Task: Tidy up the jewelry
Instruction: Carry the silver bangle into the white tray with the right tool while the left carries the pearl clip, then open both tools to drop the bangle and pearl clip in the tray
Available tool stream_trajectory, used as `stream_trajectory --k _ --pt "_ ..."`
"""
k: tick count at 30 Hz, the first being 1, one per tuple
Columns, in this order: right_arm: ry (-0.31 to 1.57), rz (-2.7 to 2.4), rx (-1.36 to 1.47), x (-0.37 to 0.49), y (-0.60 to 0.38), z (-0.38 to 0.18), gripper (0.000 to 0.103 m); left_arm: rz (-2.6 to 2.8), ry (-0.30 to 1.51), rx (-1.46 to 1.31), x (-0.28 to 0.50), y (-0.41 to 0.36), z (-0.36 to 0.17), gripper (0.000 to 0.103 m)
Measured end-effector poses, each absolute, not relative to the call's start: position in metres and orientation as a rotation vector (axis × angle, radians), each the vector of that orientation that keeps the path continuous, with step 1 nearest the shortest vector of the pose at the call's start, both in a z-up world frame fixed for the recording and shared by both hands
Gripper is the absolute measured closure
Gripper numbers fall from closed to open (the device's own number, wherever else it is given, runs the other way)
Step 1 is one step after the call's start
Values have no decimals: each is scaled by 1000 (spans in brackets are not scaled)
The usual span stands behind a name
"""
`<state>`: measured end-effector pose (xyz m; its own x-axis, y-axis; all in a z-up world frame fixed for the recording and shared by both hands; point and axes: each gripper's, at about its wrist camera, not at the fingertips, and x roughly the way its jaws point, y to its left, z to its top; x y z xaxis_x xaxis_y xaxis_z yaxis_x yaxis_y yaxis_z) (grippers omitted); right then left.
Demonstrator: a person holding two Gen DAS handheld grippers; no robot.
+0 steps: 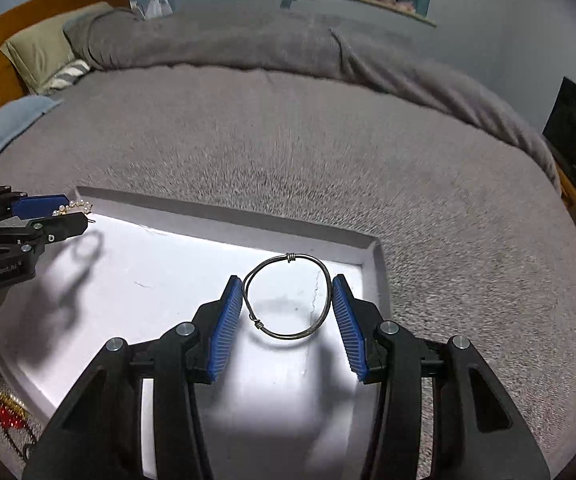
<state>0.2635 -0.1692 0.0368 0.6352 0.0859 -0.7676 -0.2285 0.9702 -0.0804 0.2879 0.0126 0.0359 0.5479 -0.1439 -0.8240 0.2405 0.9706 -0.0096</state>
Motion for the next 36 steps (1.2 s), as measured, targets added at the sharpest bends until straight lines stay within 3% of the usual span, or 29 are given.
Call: stream_trajectory --k 8,19,24,31,33,36 --pt "1004 172 -114 284 -172 17 57 -188 1061 158 307 9 14 61" --pt "1013 167 -108 282 -173 14 55 -190 1058 179 309 6 9 56" --pt "1006 172 -81 283 -174 16 44 -202 1049 157 309 7 10 54" --pt "946 178 -74 273 -175 26 37 -229 1002 111 300 10 21 38" --pt "922 185 -54 265 -178 33 31 -226 965 103 293 11 29 29" --pt "876 222 -4 247 -186 50 19 -244 915 52 276 15 46 27"
